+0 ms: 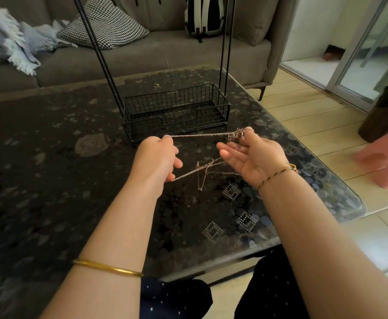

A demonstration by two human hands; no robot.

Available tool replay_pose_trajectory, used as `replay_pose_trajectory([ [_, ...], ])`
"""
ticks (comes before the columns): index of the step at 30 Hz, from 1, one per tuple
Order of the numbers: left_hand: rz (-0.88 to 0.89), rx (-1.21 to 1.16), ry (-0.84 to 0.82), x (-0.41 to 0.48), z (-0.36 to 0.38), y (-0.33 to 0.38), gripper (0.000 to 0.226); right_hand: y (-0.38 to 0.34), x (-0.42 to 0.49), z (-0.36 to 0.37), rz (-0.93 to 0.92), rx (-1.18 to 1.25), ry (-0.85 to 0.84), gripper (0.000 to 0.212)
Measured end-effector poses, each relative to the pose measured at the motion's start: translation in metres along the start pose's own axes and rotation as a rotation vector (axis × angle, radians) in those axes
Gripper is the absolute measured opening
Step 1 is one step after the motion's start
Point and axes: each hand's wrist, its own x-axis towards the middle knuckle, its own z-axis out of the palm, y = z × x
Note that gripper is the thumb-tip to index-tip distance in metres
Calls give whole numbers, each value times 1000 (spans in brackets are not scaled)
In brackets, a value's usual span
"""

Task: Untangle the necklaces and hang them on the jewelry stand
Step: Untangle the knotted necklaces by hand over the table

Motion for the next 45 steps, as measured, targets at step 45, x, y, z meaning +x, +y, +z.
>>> replay_pose_trajectory([
  [45, 253, 697, -191, 2, 26, -2, 34, 1, 4, 4, -84, -710, -75, 55],
])
